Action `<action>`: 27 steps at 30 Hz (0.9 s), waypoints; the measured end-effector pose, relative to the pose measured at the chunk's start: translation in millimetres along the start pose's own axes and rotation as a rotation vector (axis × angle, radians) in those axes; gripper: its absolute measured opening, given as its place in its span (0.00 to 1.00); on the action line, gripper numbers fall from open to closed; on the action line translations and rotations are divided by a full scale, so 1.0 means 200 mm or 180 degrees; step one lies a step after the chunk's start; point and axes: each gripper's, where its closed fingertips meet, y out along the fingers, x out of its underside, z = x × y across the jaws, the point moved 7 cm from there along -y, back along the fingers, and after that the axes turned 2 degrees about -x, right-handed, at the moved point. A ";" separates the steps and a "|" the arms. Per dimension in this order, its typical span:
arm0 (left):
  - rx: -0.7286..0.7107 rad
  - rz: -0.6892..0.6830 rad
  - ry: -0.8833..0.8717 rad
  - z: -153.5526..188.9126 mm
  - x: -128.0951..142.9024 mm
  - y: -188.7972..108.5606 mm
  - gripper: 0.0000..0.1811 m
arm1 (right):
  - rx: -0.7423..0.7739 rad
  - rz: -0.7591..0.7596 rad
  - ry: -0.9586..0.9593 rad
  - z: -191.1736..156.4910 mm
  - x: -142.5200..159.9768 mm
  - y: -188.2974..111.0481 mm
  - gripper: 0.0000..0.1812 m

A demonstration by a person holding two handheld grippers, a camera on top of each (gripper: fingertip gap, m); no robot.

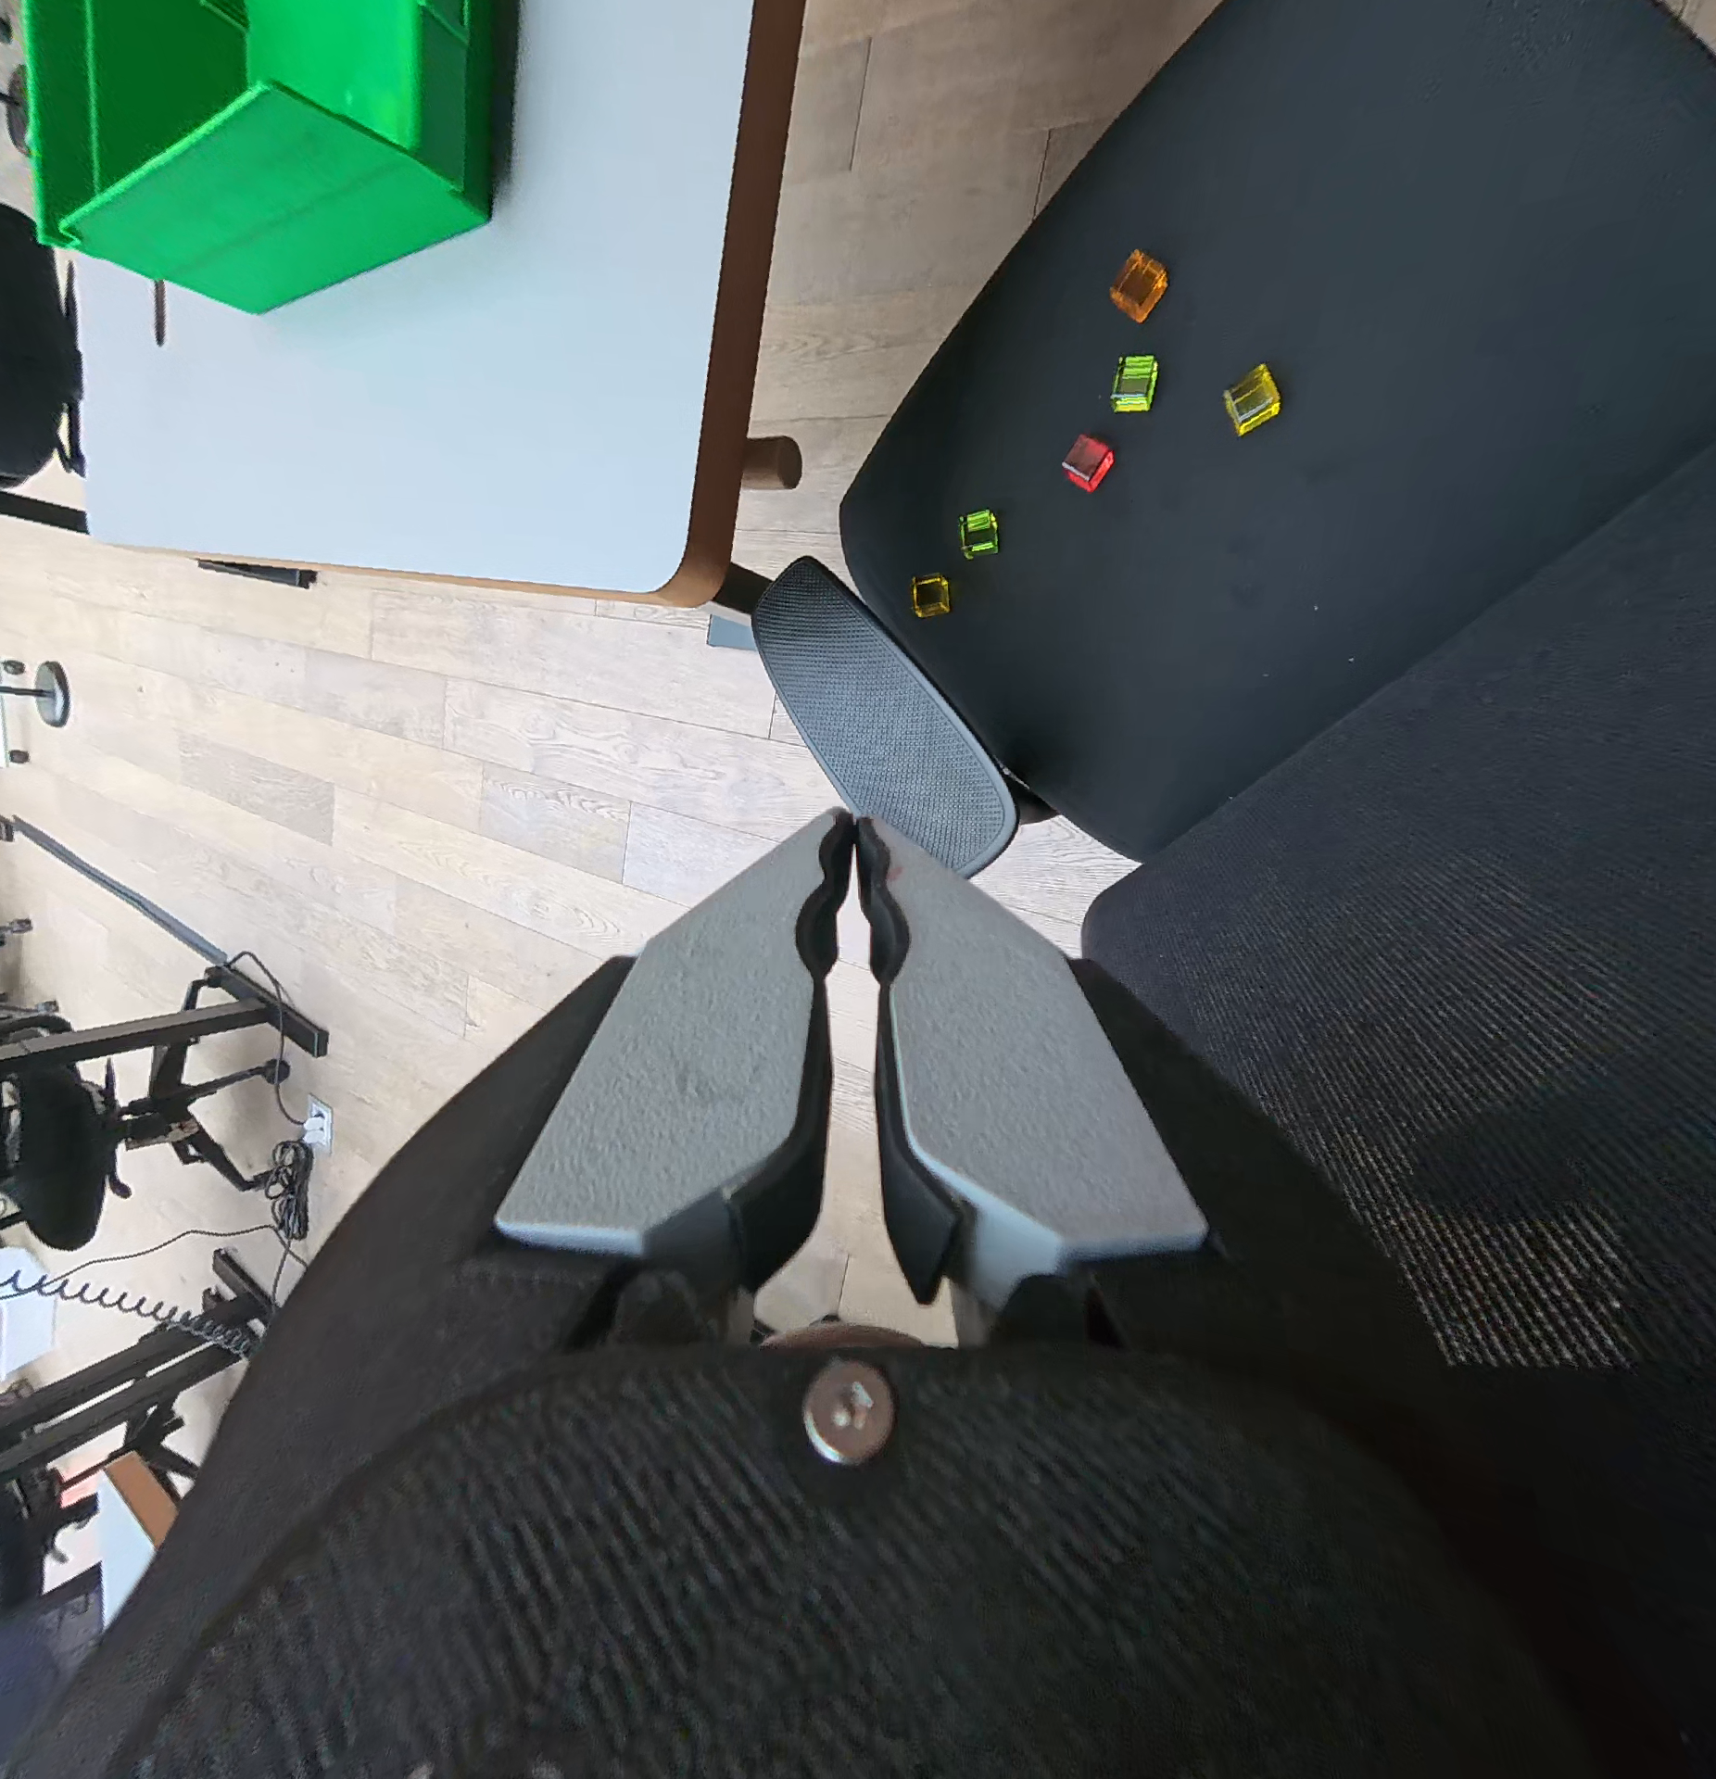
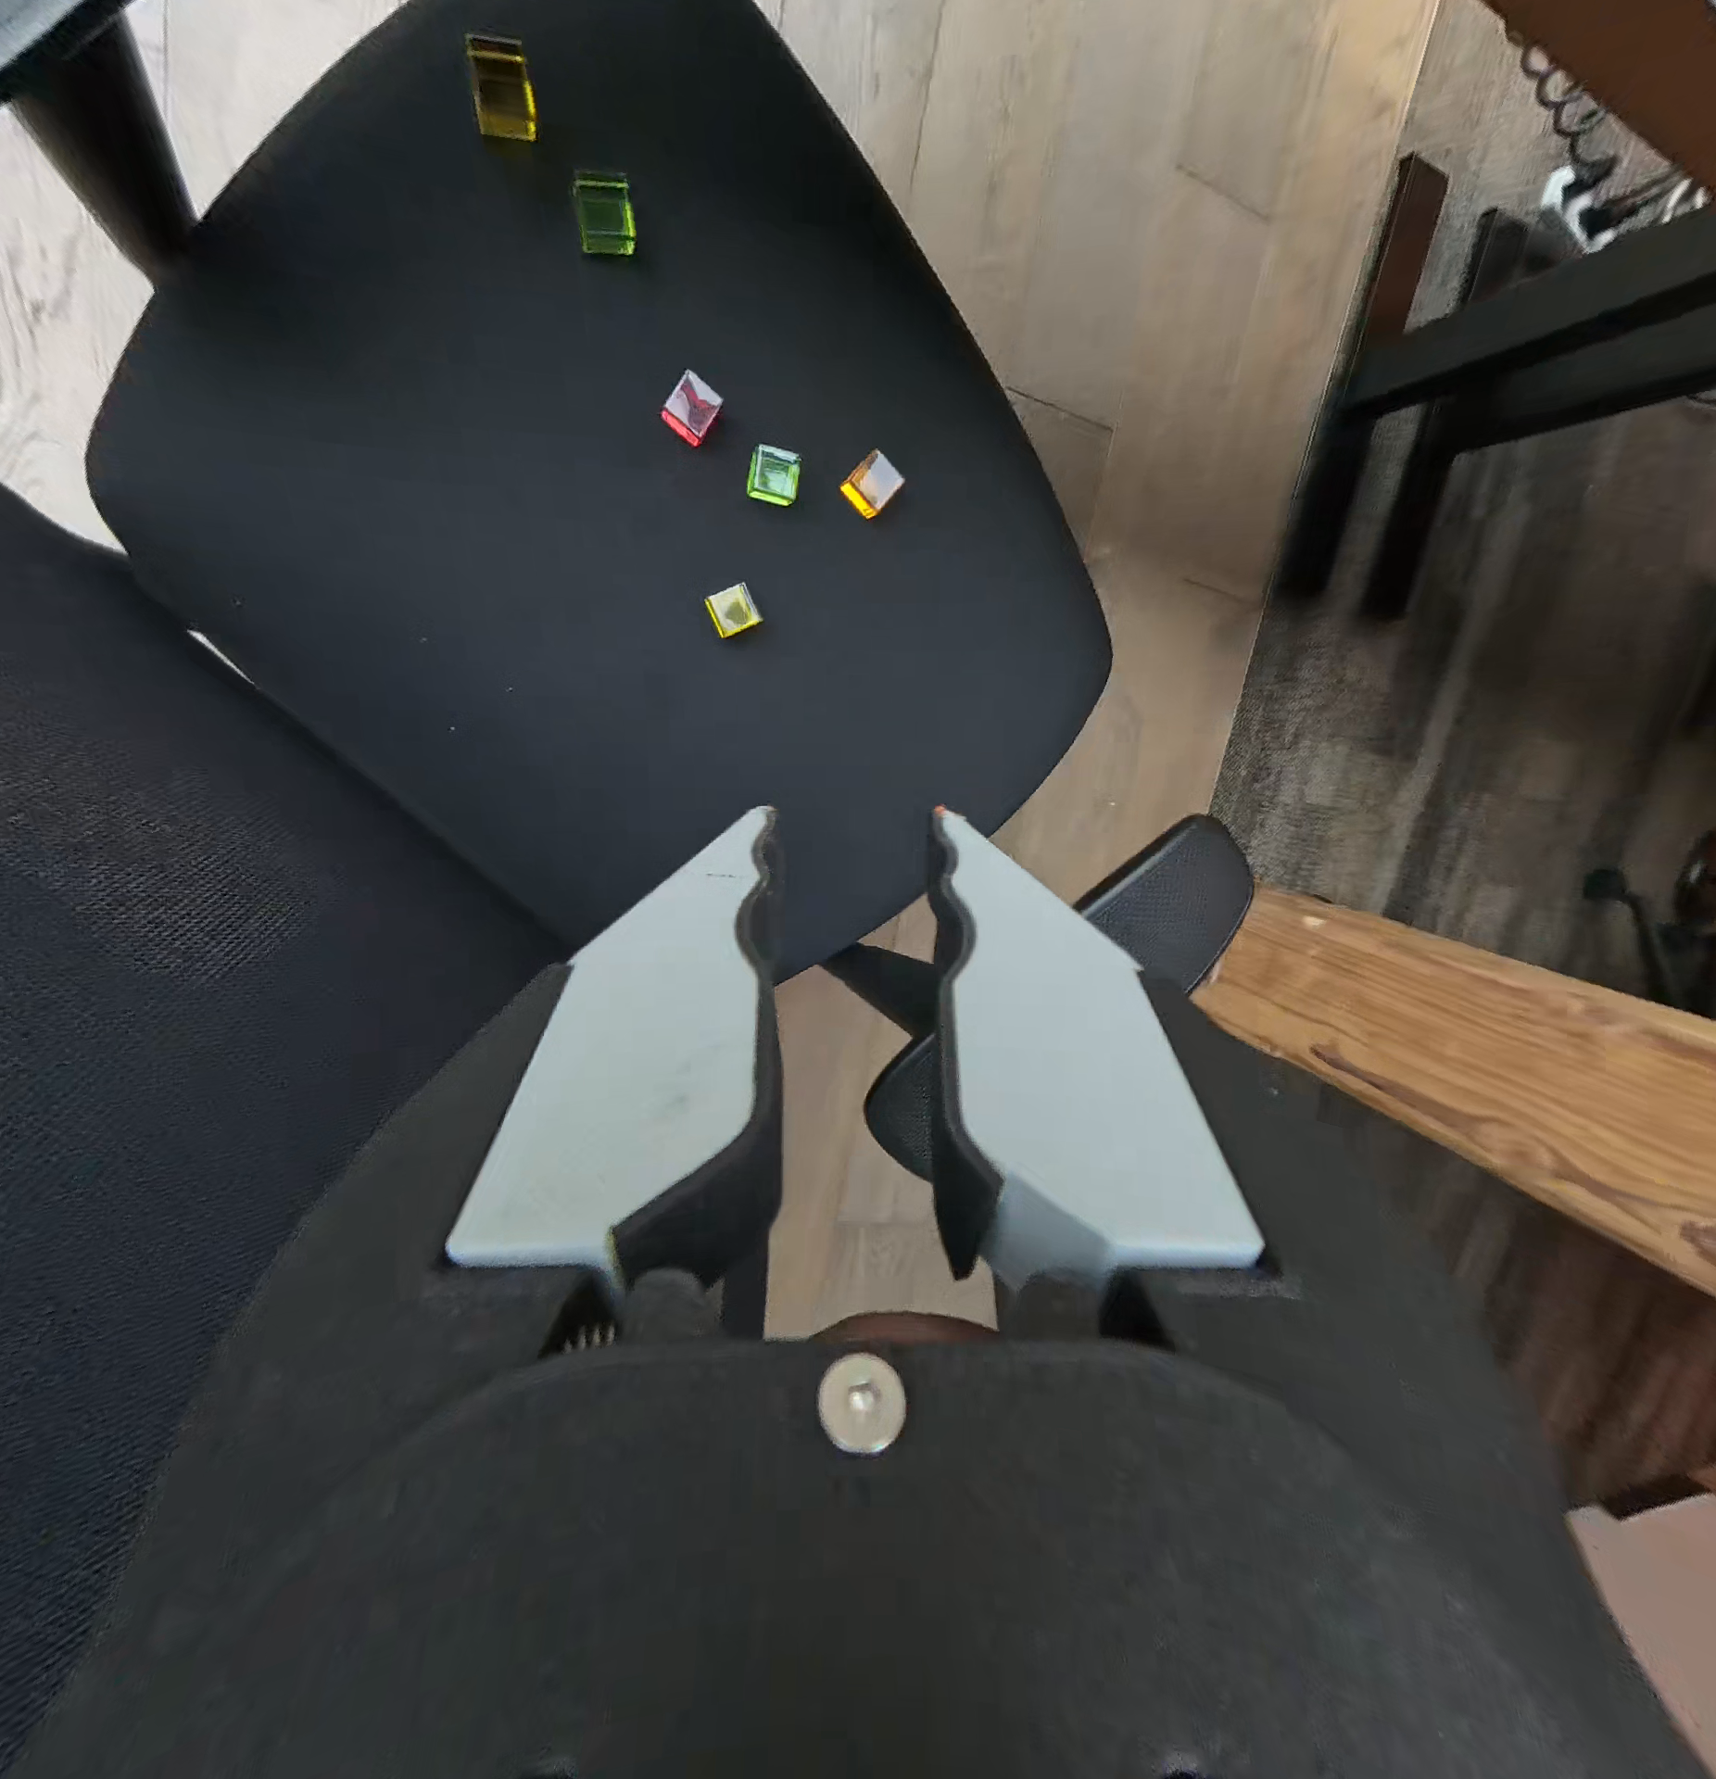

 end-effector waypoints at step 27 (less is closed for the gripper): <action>-0.0127 -0.0834 -0.0307 -0.04 0.11 0.08 0.00 | -0.1942 -0.1034 0.0043 -0.46 0.39 0.80 0.26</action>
